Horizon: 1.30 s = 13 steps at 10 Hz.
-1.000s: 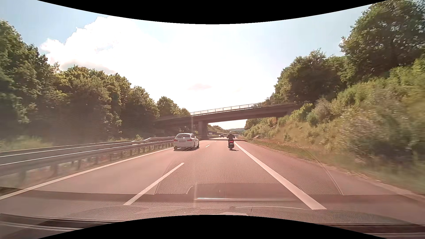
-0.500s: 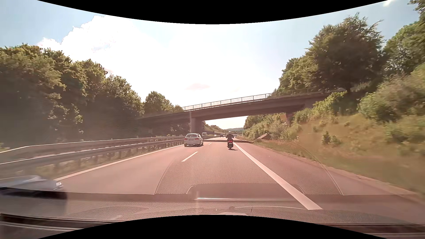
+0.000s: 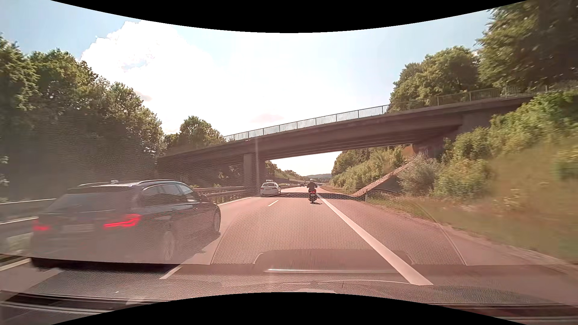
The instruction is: Follow the waypoints while adhering to traffic rules and regulations
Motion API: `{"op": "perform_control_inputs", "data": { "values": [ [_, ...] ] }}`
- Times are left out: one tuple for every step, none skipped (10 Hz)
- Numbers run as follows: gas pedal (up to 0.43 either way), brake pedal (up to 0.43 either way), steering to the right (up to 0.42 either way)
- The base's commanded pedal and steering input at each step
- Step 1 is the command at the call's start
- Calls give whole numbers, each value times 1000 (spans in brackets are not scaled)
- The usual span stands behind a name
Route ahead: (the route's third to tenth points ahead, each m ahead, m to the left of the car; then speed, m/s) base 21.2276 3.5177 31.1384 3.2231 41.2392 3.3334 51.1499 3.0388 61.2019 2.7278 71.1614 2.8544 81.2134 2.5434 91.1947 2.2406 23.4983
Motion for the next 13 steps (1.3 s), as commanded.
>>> {"op": "perform_control_inputs", "data": {
  "values": [
    [260,12,2],
    [260,12,2],
    [260,12,3],
    [260,12,2],
    [260,12,1],
    [260,12,0],
    [260,12,0],
    [260,12,0],
    [260,12,0],
    [260,12,0],
    [260,12,0],
    [260,12,0],
    [260,12,0]
  ]
}}
